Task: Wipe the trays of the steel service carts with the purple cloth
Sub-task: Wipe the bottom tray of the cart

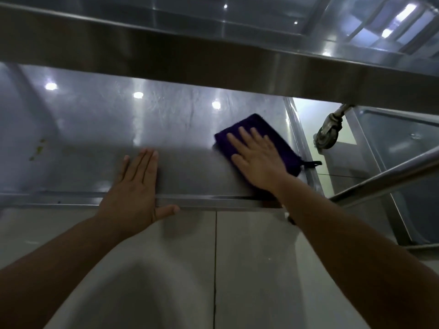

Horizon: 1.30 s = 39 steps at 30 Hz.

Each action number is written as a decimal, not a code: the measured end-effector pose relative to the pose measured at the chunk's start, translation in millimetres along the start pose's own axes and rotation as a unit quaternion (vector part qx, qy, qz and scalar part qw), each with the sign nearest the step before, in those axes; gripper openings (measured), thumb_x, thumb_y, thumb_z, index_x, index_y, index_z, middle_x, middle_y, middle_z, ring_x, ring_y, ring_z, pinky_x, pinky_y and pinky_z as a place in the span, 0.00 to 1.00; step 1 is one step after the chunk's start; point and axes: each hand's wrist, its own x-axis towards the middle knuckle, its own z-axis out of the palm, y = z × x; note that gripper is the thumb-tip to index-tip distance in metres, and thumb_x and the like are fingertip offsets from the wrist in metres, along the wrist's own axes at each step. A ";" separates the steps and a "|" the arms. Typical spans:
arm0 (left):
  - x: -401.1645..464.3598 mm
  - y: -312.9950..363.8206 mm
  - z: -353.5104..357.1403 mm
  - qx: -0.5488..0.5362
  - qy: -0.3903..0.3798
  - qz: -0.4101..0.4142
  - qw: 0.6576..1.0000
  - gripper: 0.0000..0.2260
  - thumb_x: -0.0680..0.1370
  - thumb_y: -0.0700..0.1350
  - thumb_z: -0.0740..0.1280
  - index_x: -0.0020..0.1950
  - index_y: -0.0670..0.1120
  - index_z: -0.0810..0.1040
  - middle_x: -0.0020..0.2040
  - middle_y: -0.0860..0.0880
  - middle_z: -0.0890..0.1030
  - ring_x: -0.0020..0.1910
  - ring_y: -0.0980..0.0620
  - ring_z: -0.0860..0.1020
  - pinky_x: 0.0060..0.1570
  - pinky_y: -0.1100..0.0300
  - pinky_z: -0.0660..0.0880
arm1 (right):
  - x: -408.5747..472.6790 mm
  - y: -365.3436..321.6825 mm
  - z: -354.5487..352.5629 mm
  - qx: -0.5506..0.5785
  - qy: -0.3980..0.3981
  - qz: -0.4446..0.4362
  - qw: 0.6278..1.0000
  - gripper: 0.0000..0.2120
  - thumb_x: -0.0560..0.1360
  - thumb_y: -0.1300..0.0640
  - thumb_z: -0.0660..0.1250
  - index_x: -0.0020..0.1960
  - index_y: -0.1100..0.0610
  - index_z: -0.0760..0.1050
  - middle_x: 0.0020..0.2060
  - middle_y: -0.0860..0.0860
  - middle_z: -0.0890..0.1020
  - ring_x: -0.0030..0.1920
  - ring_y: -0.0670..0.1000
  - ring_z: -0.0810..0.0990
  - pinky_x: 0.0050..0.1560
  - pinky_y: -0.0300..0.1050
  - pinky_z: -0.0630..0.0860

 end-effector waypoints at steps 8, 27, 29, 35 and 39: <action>1.8 1.4 0.5 0.011 -0.022 -0.016 1.000 0.51 0.72 0.75 0.43 0.73 0.30 0.53 0.72 0.32 0.62 0.72 0.39 0.58 0.70 0.45 0.49 | 19.3 12.0 -3.3 0.044 -0.001 0.183 0.982 0.26 0.81 0.42 0.44 0.77 0.41 0.40 0.78 0.56 0.41 0.76 0.62 0.36 0.73 0.63 0.34; -83.7 -105.5 -49.9 0.079 -0.033 0.096 0.992 0.39 0.51 0.41 0.83 0.60 0.45 0.74 0.50 0.46 0.80 0.46 0.49 0.77 0.36 0.56 0.79 | 4.3 -46.6 -3.7 -0.018 -0.007 0.021 1.000 0.27 0.78 0.33 0.43 0.76 0.34 0.42 0.78 0.47 0.42 0.77 0.58 0.35 0.71 0.66 0.37; -89.7 -120.6 -48.0 0.043 -0.005 0.103 0.994 0.39 0.51 0.38 0.83 0.60 0.46 0.73 0.49 0.47 0.79 0.47 0.53 0.70 0.34 0.57 0.79 | 7.8 -62.7 -4.0 -0.007 -0.015 0.062 0.998 0.27 0.79 0.34 0.43 0.76 0.35 0.41 0.78 0.48 0.41 0.76 0.59 0.35 0.71 0.68 0.39; -94.8 -148.2 -25.7 -0.037 0.060 0.119 0.990 0.35 0.57 0.33 0.79 0.63 0.45 0.74 0.51 0.47 0.79 0.48 0.50 0.70 0.33 0.51 0.80 | 16.3 -137.4 -6.3 0.050 -0.027 0.146 0.988 0.27 0.81 0.38 0.43 0.77 0.38 0.40 0.78 0.52 0.39 0.76 0.61 0.34 0.71 0.69 0.38; -95.7 -159.7 -19.1 -0.072 0.081 0.125 0.986 0.28 0.62 0.34 0.77 0.60 0.46 0.79 0.51 0.49 0.80 0.44 0.46 0.78 0.31 0.55 0.78 | 33.8 -211.4 -5.1 0.040 -0.038 0.102 0.993 0.26 0.81 0.39 0.42 0.77 0.38 0.37 0.77 0.54 0.37 0.75 0.62 0.33 0.70 0.70 0.38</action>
